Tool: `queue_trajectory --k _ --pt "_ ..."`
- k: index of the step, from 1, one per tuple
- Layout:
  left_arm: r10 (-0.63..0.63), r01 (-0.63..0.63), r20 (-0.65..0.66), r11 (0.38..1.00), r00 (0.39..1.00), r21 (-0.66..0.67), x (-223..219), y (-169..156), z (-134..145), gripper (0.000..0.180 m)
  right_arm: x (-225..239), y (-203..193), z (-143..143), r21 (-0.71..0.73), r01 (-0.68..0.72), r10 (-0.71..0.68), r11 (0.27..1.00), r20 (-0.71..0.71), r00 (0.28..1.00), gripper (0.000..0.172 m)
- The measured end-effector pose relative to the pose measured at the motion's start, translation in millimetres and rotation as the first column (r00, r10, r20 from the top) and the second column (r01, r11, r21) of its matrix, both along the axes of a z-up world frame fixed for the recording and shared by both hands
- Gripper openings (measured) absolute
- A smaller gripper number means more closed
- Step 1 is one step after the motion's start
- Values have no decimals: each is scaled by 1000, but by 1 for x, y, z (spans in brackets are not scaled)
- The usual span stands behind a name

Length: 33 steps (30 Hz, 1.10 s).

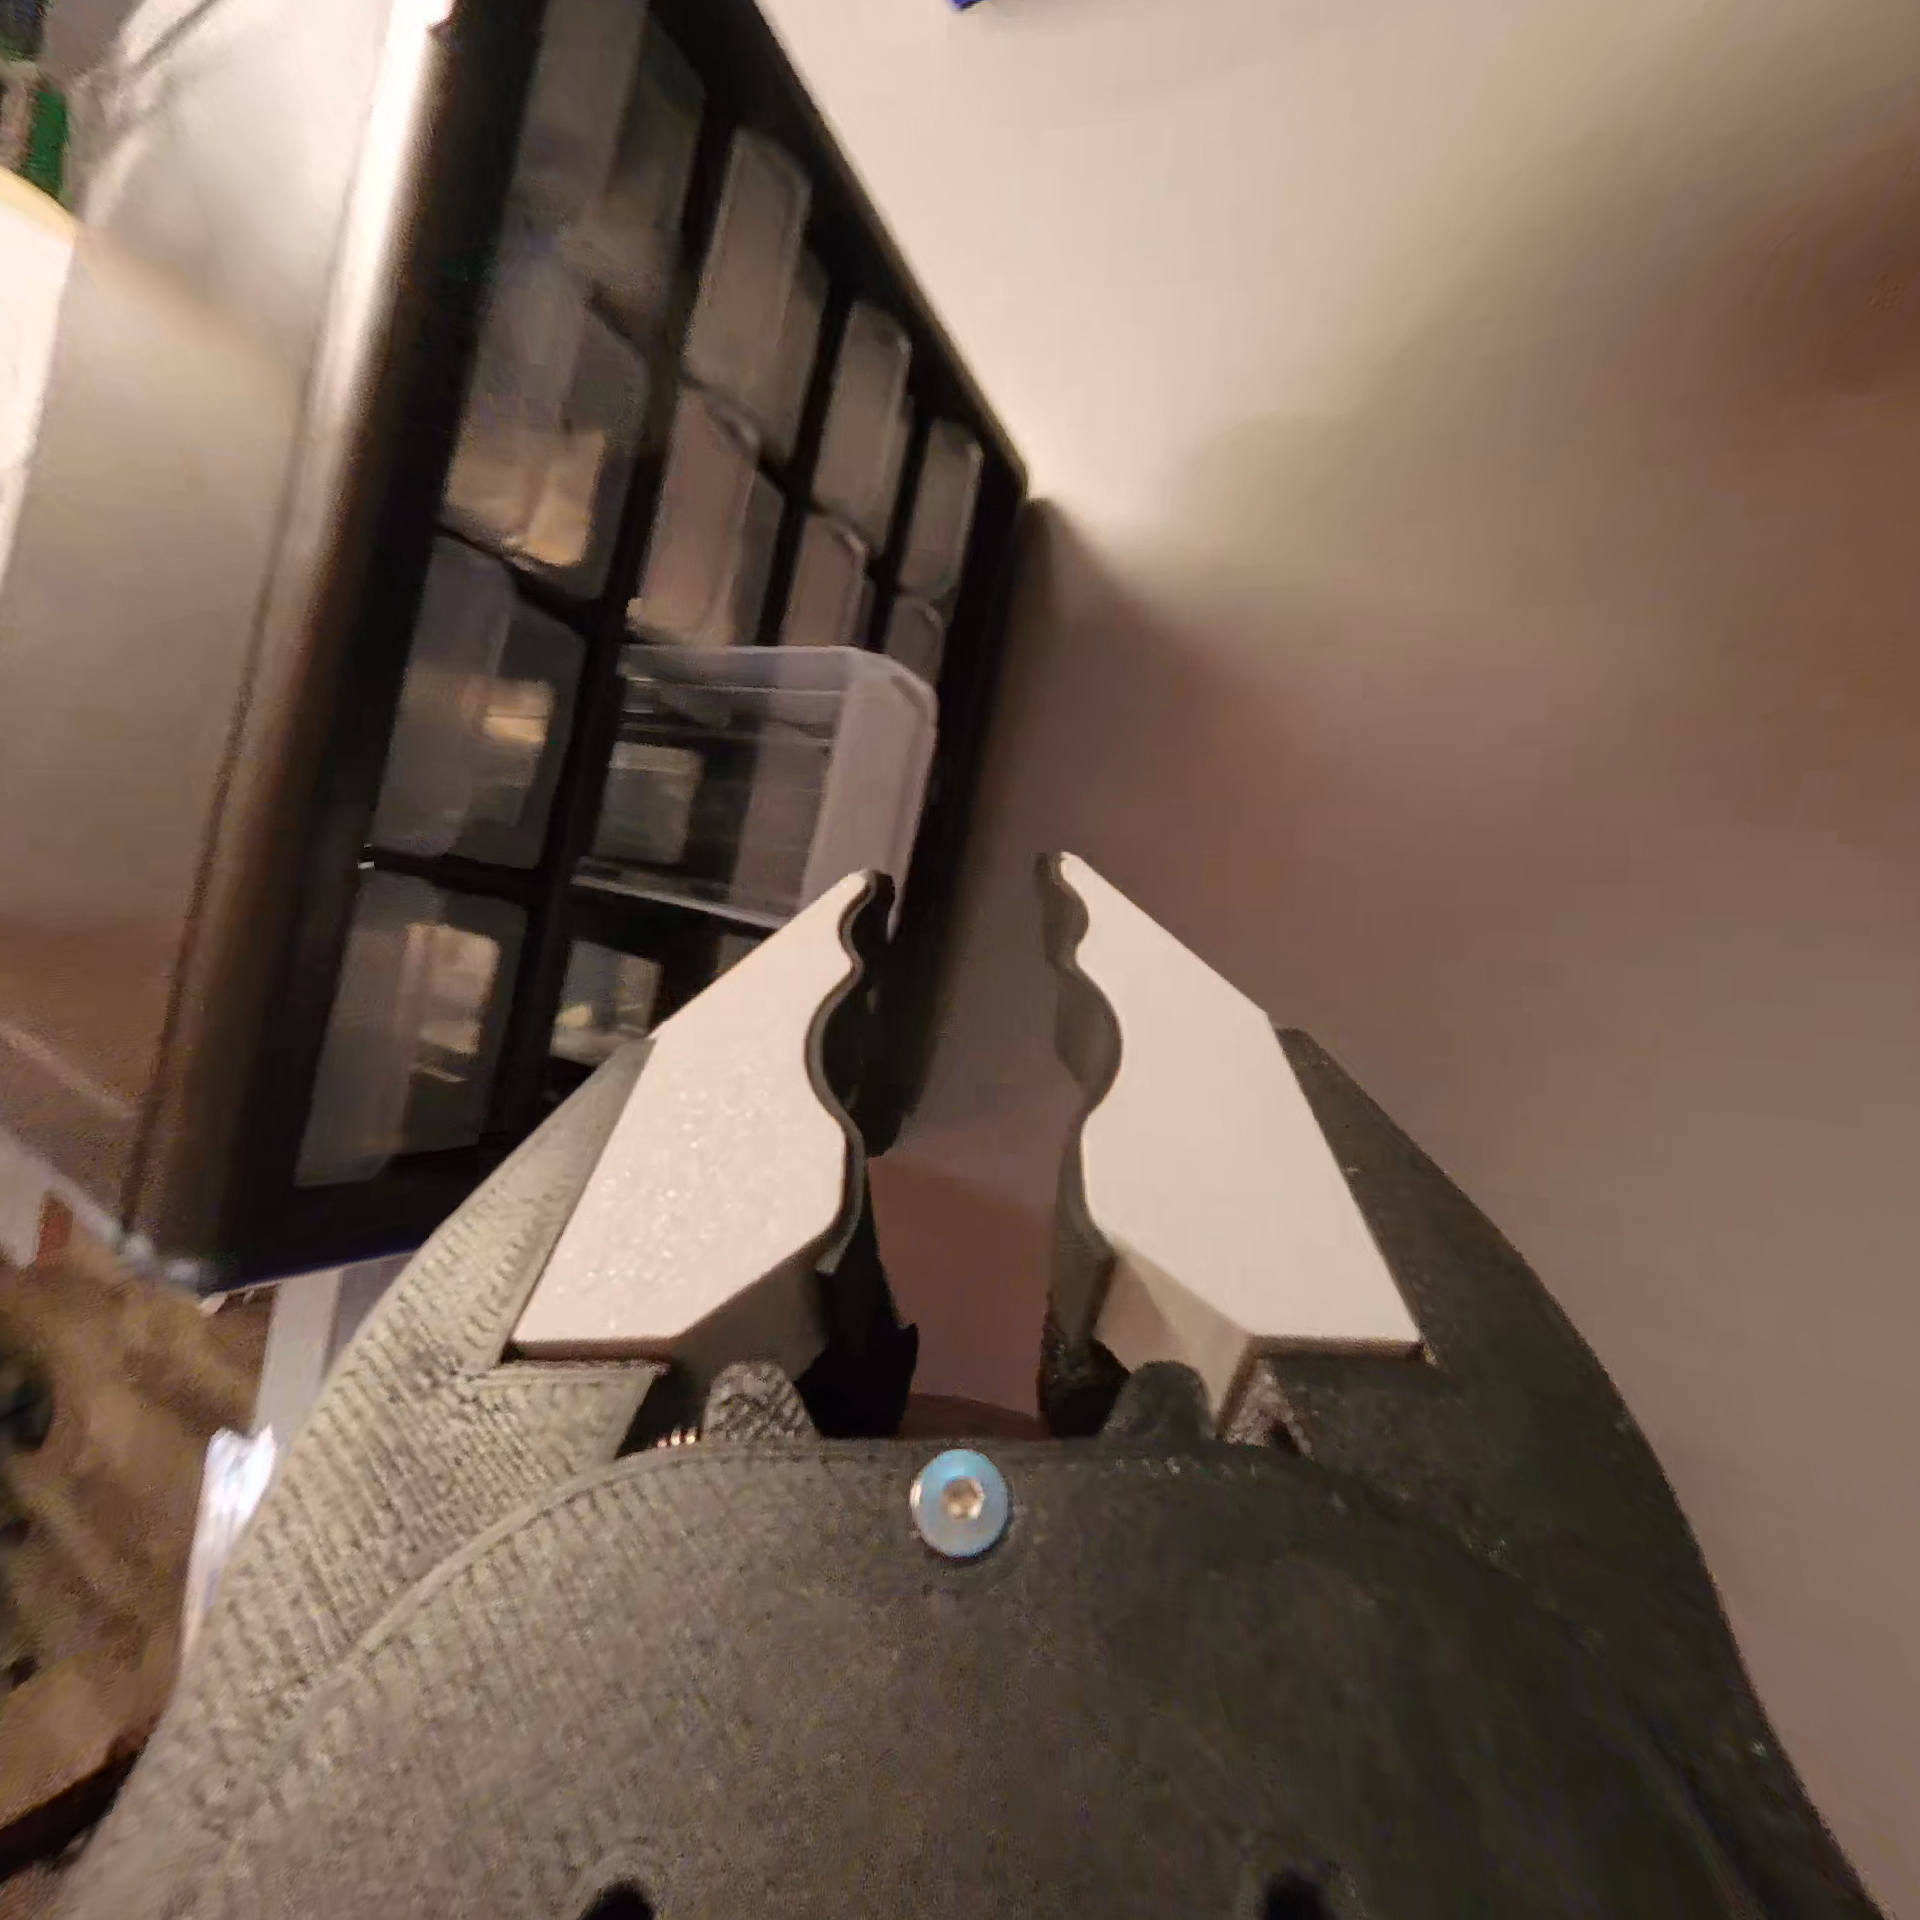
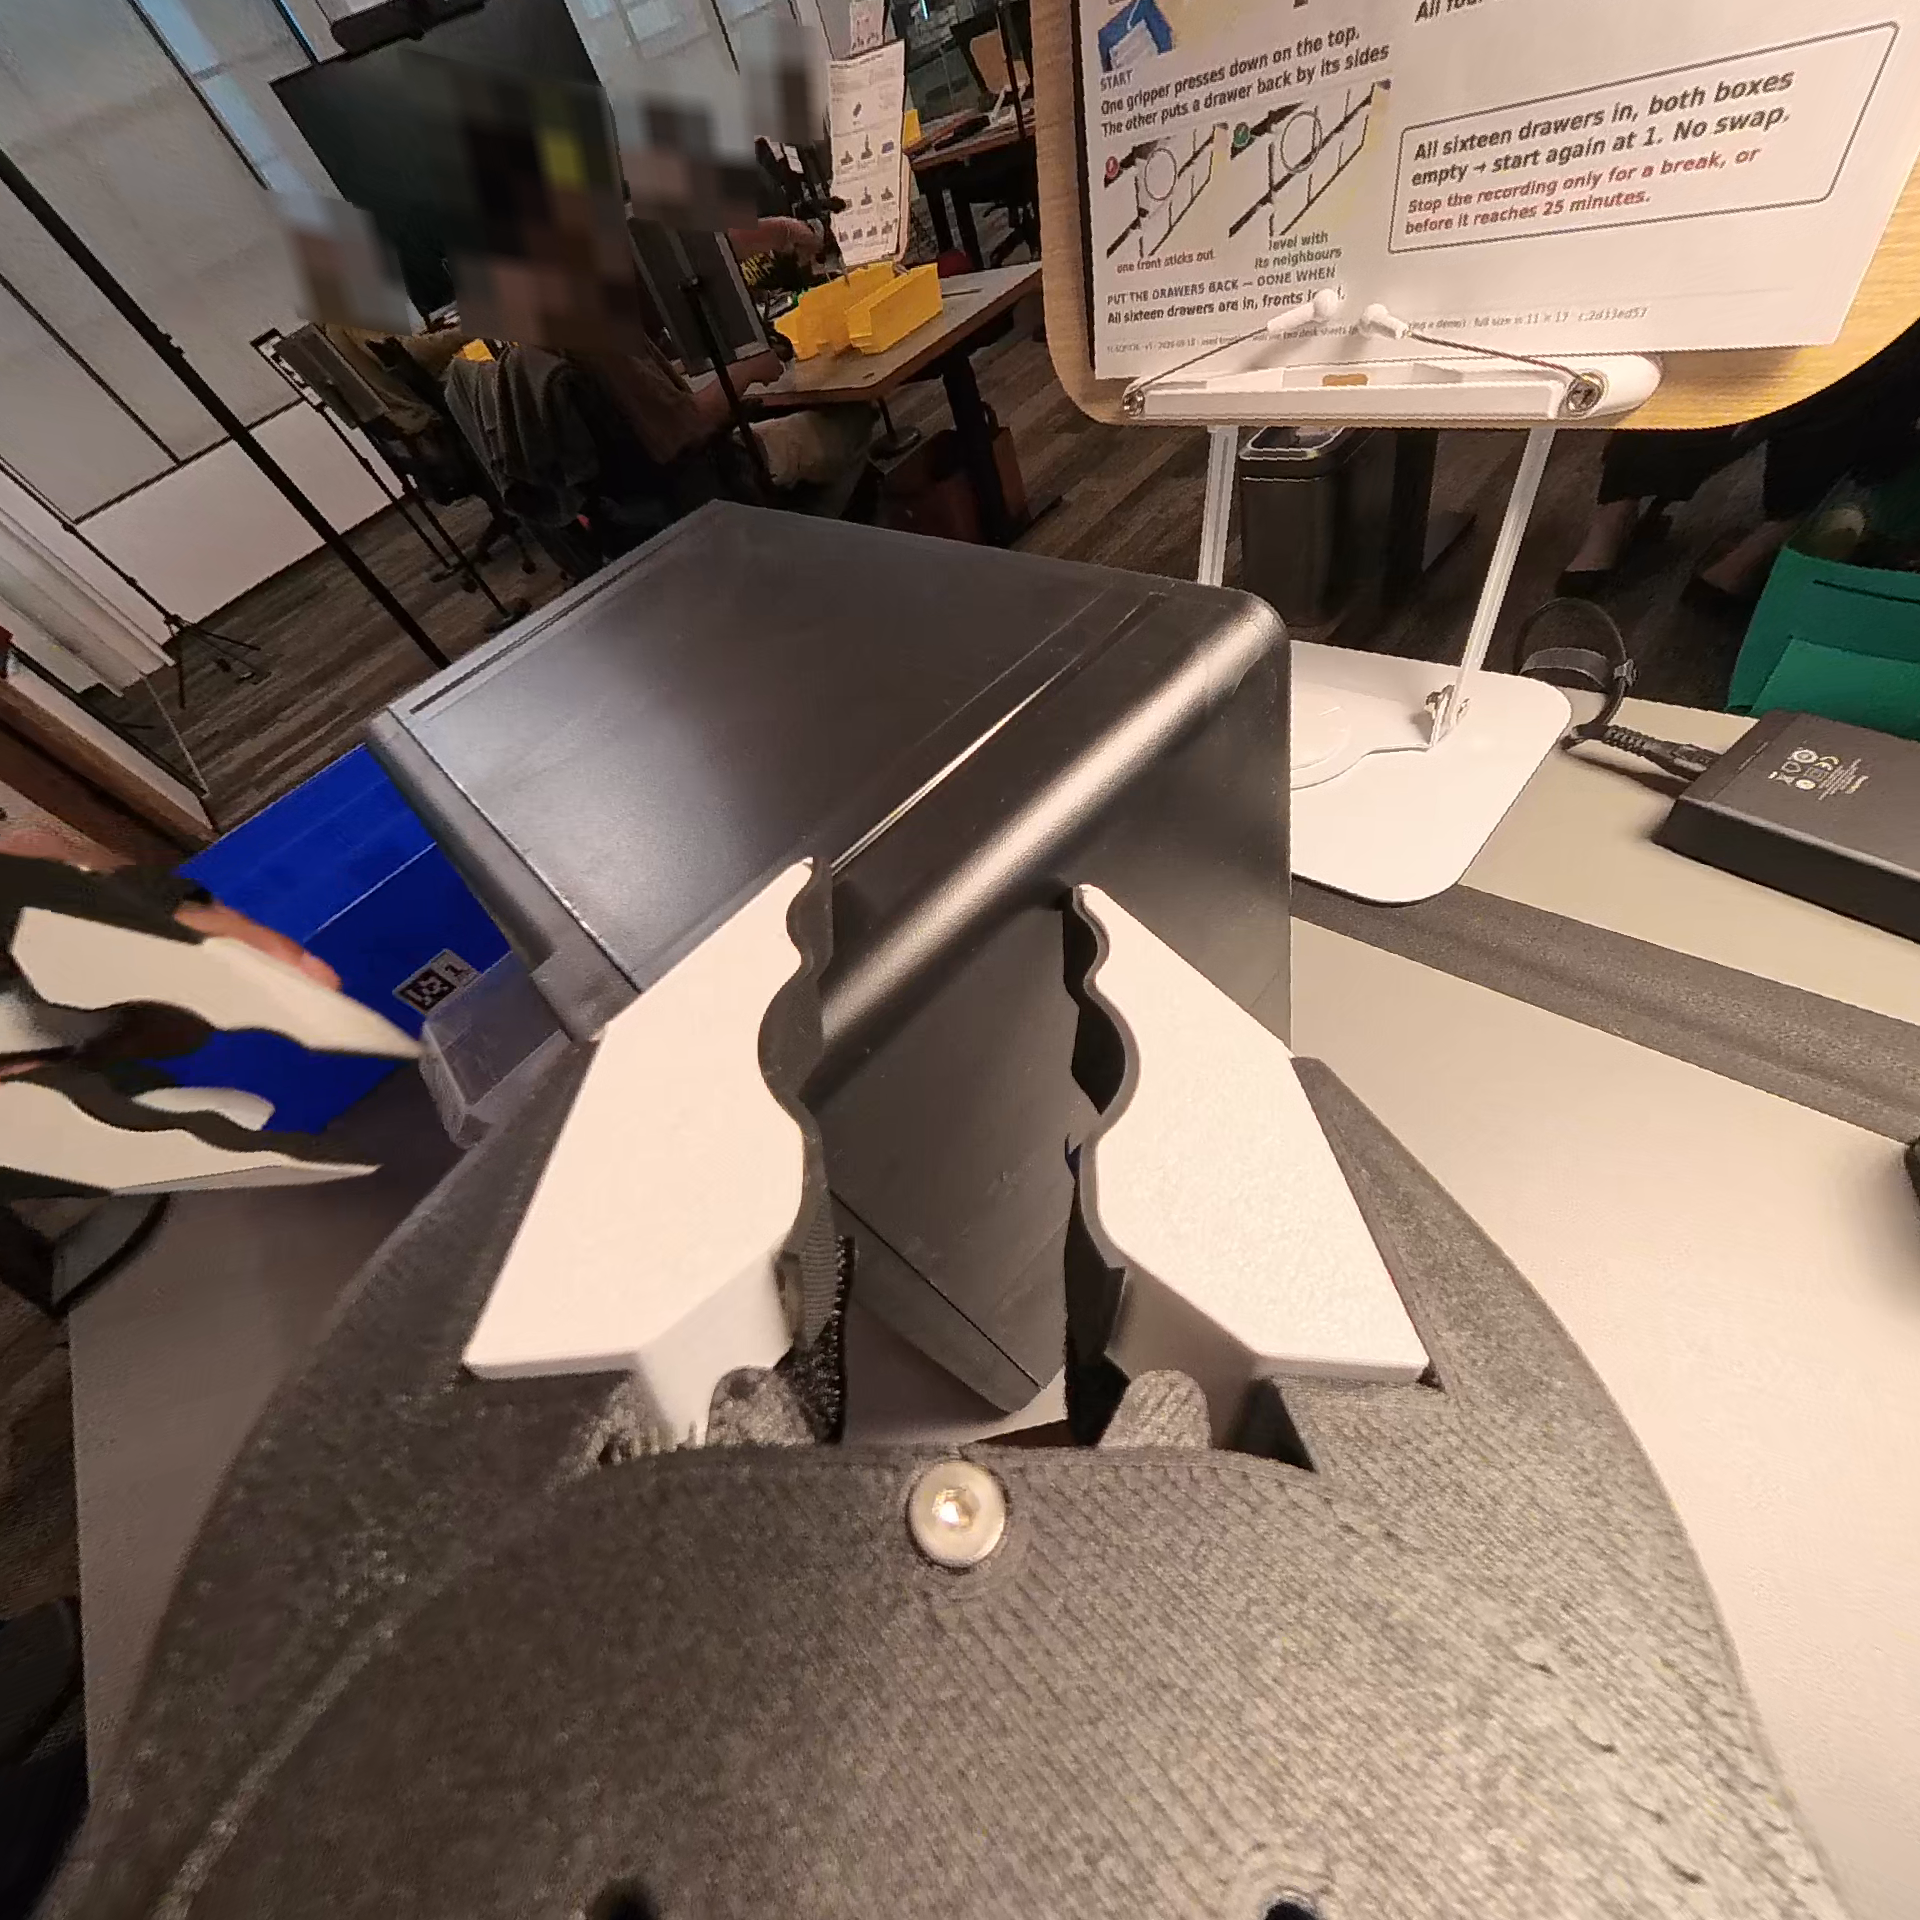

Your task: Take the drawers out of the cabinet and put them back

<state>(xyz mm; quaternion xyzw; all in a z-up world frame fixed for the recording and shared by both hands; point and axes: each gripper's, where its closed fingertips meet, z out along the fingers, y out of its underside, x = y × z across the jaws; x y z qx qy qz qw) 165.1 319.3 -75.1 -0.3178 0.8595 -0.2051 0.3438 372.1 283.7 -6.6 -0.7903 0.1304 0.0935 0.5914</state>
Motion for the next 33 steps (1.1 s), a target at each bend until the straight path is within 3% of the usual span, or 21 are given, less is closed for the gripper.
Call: queue_trajectory --k 10,18,25,29,33 --pt "41 -41 -3 997 999 64 20 10 -16 21 0 0 0 1 0 0 1000 1 1000 47" --pt "135 -133 24 990 991 -44 59 26 -17 22 0 0 0 2 0 0 1000 2 1000 47" --pt "94 -92 39 995 995 -45 22 22 -3 42 0 0 0 4 -5 5 1000 2 1000 47" --pt "161 -161 40 987 986 1 -26 64 14 46 0 0 0 4 -4 4 1000 2 1000 47" --pt "332 -331 -3 940 943 83 -77 145 22 48 0 0 0 3 -3 3 1000 5 1000 47"
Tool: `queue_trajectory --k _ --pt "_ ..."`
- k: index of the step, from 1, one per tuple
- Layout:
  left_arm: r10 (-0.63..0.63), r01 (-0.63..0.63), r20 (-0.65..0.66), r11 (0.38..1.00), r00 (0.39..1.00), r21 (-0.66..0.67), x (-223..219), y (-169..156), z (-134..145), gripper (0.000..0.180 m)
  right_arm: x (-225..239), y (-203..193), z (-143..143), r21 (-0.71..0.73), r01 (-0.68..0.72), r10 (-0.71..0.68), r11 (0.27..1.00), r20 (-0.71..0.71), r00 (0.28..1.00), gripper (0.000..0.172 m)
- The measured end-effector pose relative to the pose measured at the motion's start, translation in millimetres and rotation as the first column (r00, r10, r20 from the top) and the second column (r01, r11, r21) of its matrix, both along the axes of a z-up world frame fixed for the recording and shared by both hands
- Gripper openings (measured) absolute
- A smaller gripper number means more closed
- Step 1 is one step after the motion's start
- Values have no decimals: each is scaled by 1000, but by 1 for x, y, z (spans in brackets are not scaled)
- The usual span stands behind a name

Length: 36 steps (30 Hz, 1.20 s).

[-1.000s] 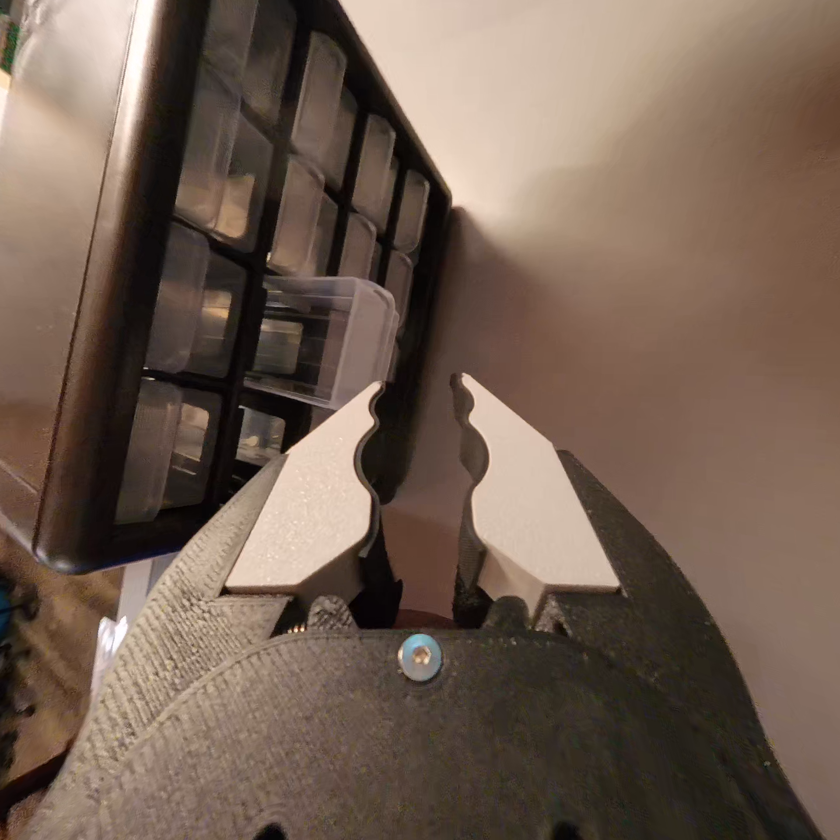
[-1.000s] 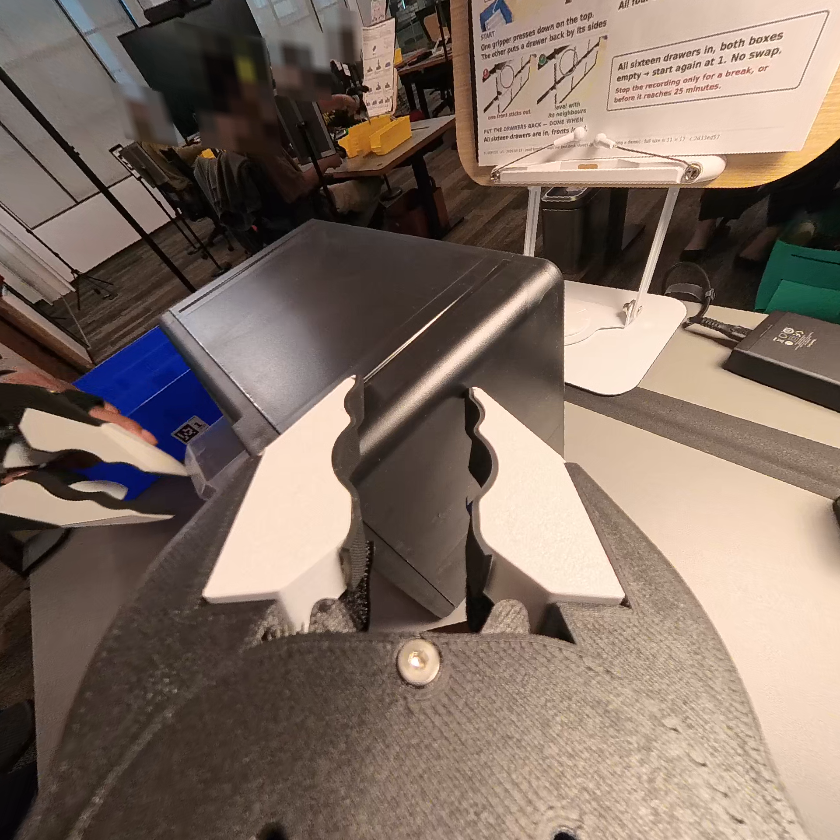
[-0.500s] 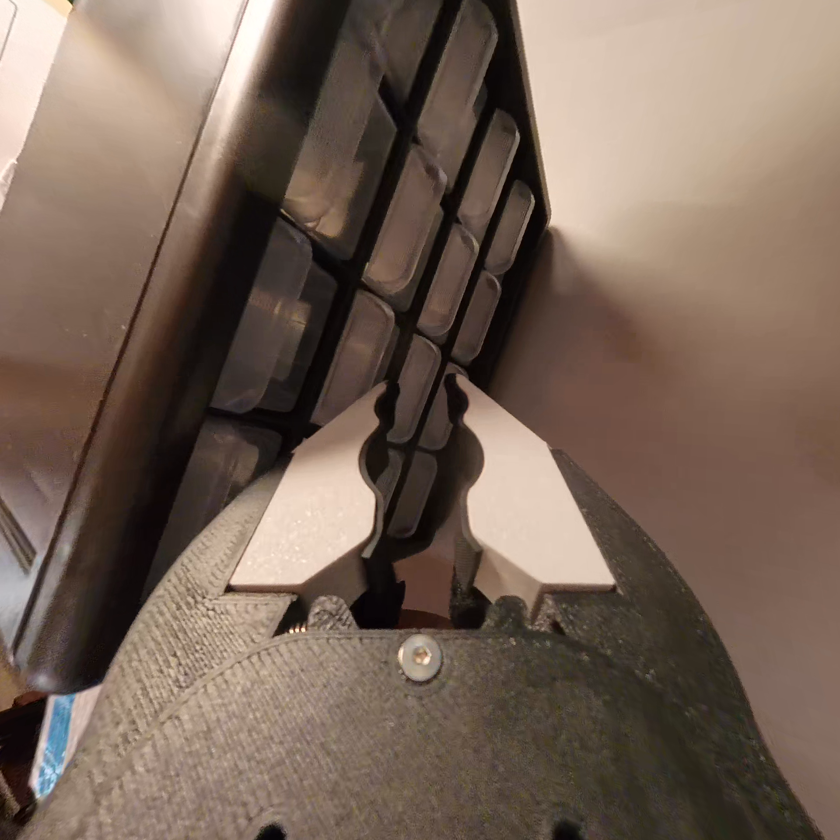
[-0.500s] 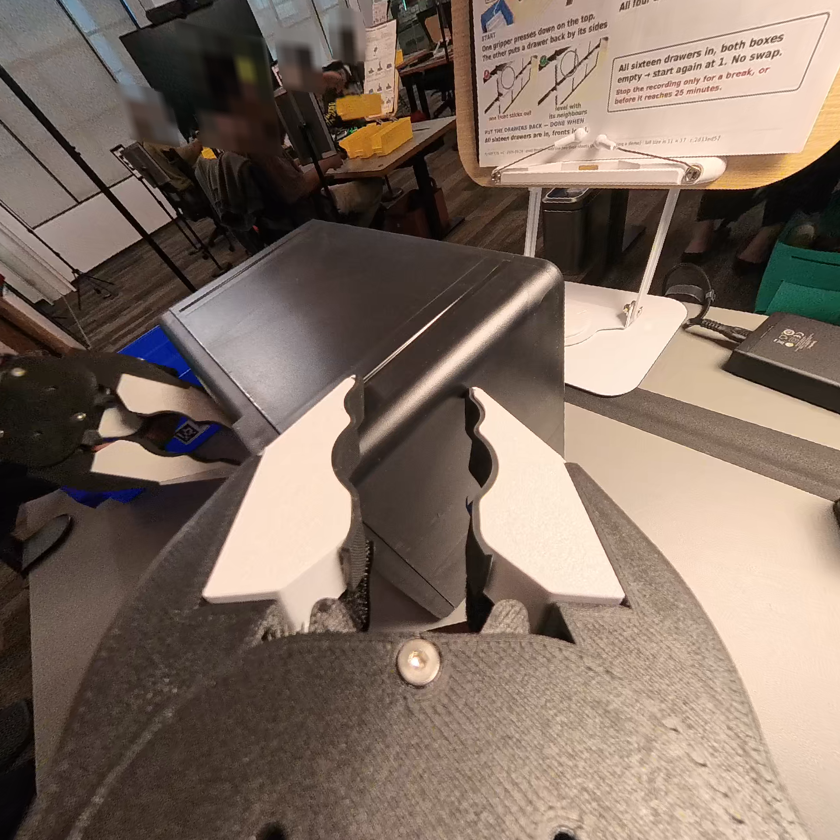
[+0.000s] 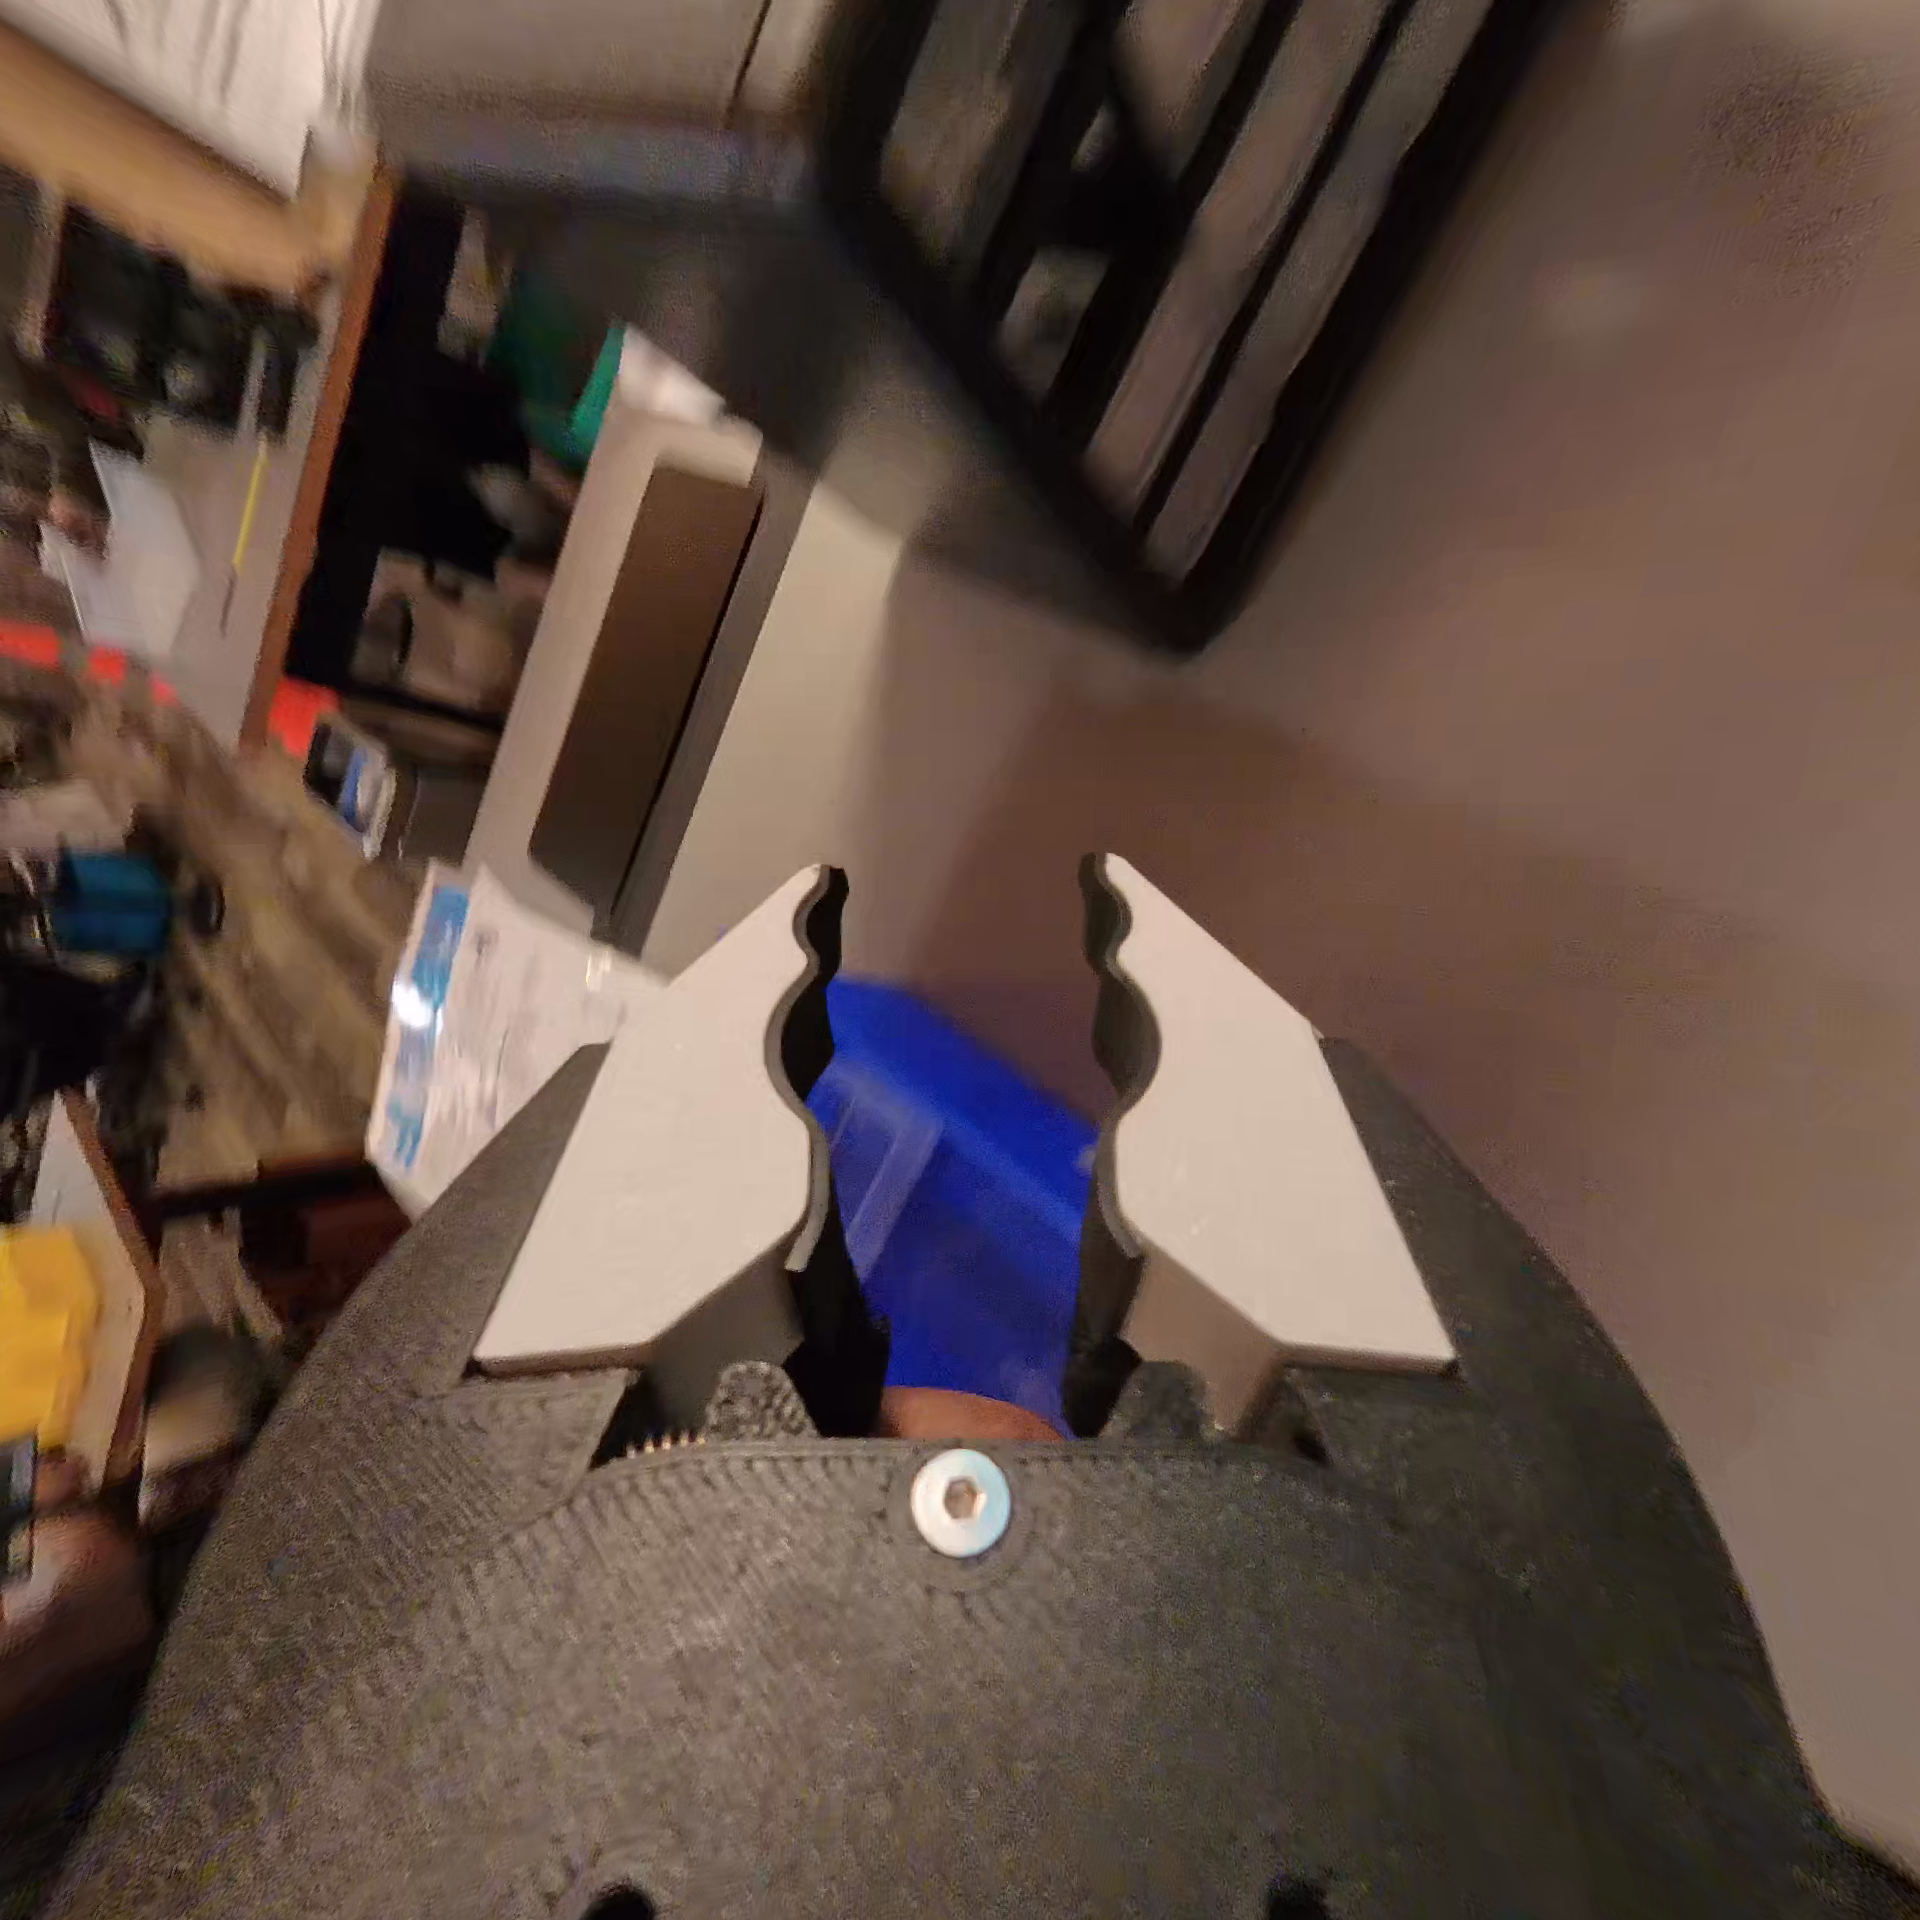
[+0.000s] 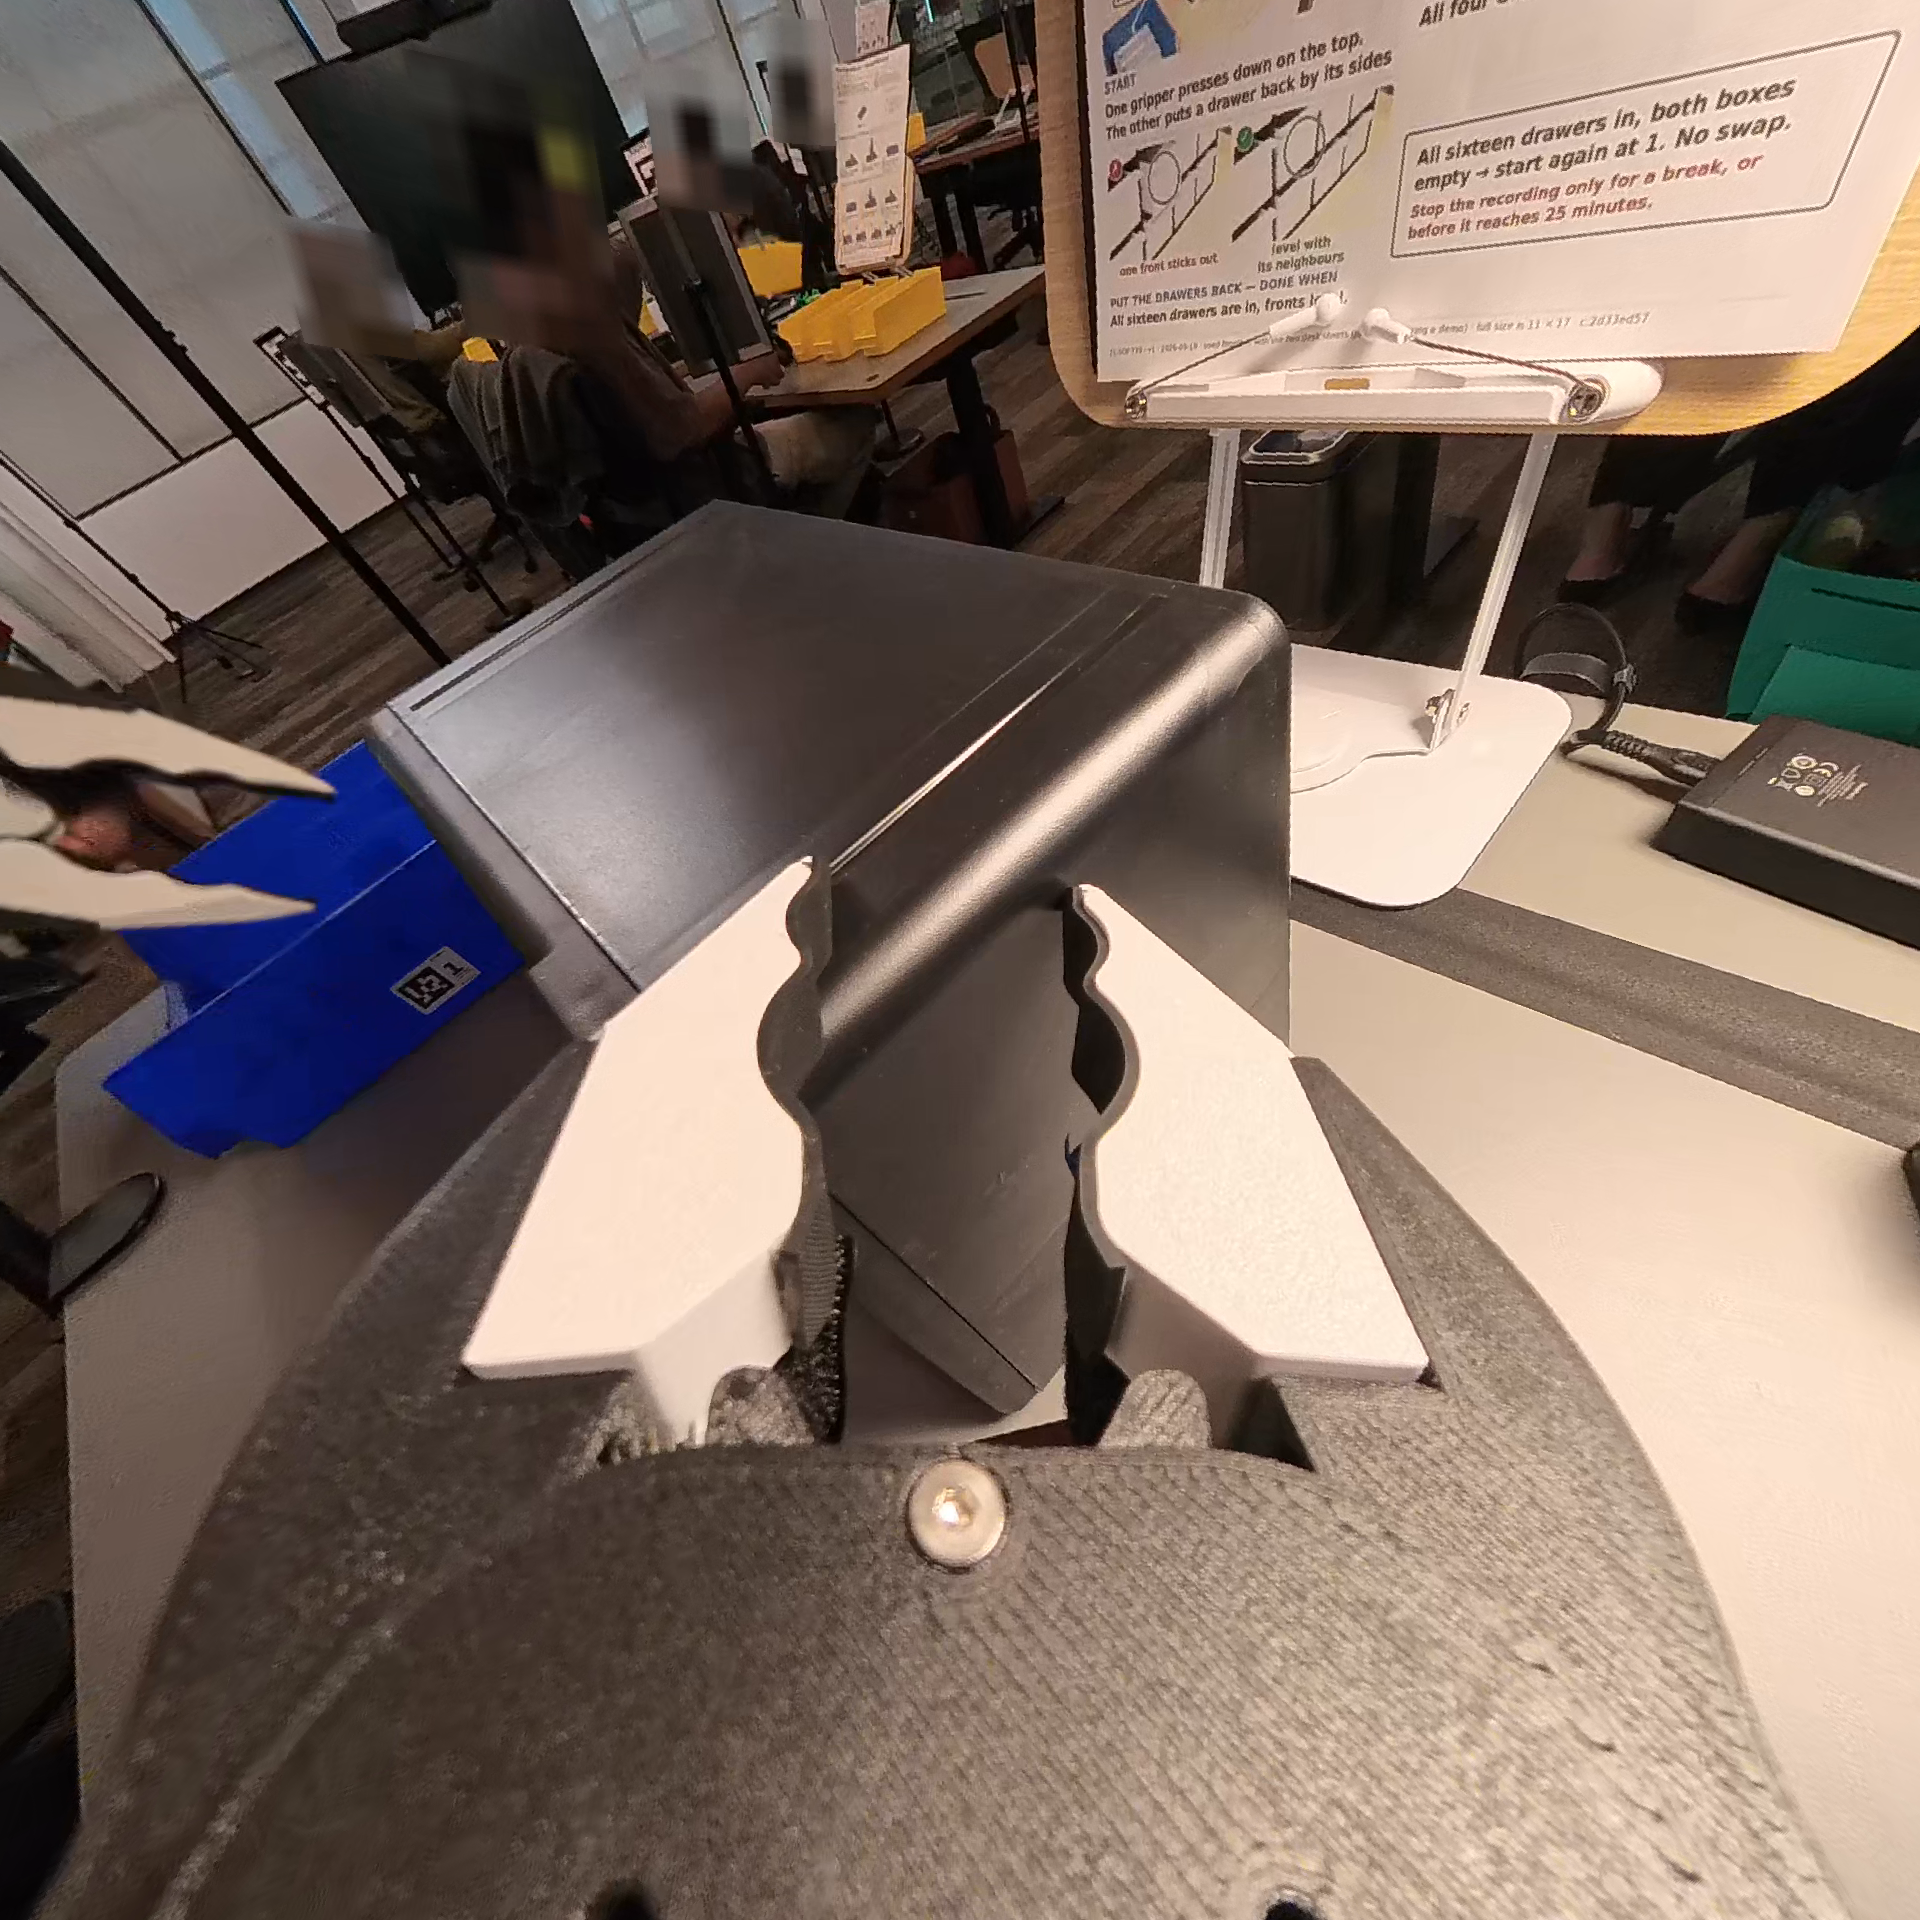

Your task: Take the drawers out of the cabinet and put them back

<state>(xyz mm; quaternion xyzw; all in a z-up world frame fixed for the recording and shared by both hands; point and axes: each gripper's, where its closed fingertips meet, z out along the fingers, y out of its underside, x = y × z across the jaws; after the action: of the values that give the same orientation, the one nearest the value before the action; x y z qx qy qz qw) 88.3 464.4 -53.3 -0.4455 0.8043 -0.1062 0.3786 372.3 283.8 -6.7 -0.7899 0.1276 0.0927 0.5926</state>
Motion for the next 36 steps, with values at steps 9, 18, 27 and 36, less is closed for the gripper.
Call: queue_trajectory --k 9,18,27,36 --pt "264 -271 -248 962 932 4 -77 128 -71 53 0 0 0 0 0 0 1000 2 1000 47" --pt "302 -329 -430 944 851 11 -85 179 -140 51 0 0 0 -4 1 -1 1000 14 1000 47" --pt "360 -410 -465 912 809 -7 -105 157 -125 2 0 0 0 -4 1 -1 1000 15 1000 47" --pt "392 -416 -200 905 898 -94 -76 66 -11 2 0 0 0 -3 4 -4 1000 14 1000 47"
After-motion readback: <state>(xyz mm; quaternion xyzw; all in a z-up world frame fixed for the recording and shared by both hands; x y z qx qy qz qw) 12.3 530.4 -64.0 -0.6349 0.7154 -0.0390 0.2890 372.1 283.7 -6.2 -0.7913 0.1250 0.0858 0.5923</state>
